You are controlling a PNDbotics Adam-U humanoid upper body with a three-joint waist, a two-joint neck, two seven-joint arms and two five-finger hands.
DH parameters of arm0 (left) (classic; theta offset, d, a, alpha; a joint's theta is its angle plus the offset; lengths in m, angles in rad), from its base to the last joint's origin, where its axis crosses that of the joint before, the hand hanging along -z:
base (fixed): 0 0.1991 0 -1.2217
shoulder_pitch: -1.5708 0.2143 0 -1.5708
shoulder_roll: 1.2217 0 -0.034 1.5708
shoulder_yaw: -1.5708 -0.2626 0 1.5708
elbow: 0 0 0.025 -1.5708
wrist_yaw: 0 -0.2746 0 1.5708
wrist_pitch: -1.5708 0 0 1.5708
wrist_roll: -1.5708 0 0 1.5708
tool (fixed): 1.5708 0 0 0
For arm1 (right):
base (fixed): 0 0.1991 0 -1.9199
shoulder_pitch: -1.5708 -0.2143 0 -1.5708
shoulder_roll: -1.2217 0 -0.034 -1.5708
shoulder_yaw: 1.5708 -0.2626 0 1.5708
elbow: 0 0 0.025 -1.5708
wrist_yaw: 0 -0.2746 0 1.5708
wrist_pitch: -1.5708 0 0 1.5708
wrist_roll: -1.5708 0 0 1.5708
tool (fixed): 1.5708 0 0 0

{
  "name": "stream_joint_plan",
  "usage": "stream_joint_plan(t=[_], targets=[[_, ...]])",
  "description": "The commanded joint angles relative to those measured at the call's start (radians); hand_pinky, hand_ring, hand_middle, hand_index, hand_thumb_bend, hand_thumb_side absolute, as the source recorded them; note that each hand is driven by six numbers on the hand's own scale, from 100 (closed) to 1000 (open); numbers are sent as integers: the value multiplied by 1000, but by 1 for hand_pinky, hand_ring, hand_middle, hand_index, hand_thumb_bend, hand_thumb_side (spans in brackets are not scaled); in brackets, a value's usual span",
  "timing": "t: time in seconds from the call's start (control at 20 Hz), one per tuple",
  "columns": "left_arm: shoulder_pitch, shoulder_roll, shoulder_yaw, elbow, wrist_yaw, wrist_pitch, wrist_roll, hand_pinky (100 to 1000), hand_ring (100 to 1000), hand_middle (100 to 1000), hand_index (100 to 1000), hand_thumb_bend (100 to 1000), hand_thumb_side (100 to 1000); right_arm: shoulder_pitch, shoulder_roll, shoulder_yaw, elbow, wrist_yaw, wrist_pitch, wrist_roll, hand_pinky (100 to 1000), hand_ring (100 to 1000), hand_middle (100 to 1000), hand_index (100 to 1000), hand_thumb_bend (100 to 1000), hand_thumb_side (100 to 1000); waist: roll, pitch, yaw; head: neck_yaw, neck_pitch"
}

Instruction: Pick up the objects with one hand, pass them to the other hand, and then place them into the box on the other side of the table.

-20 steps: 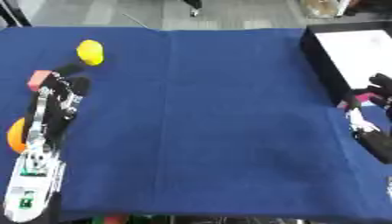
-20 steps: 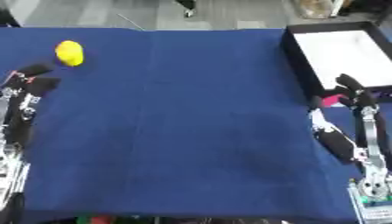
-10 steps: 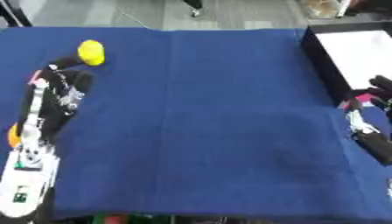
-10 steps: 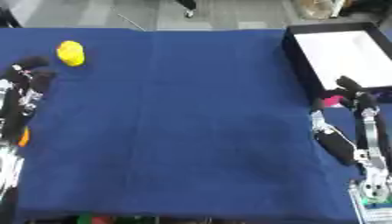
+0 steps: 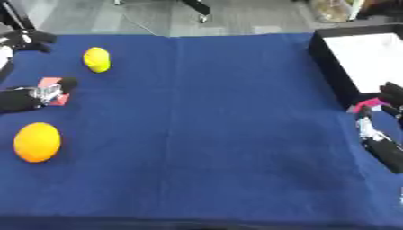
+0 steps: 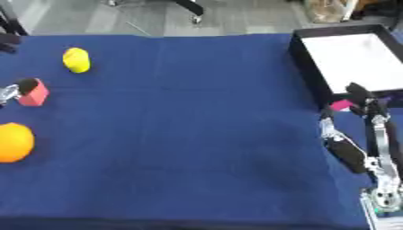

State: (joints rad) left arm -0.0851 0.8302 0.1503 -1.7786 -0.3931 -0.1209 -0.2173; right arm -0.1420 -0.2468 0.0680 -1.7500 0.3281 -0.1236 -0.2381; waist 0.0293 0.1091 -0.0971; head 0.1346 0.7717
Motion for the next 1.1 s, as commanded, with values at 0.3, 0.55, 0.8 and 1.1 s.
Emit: stream_joint_plan(t=[0.3,0.55,0.8,1.1], targets=[[-24,178,-19,136,-98,-9,-239,883,782,780,892,449,411,-1,-29,-9,-4,6,1,-5,863,868,844,915,141,364,6,-23,3,-5,-2],[-53,181,-58,220,-107,-19,-346,872,770,773,888,391,360,1,-28,-7,-2,4,1,-3,864,868,843,916,129,366,6,-26,-2,-2,-2],[-74,159,-84,273,-115,-24,-402,869,772,778,890,388,351,-1,-28,-5,0,0,0,1,865,869,844,917,120,368,5,-25,-6,4,-2],[-78,145,-100,314,-139,-23,-459,872,779,785,896,416,363,0,-27,-5,1,-3,-1,2,867,870,844,917,112,370,3,-24,-8,7,-2]])
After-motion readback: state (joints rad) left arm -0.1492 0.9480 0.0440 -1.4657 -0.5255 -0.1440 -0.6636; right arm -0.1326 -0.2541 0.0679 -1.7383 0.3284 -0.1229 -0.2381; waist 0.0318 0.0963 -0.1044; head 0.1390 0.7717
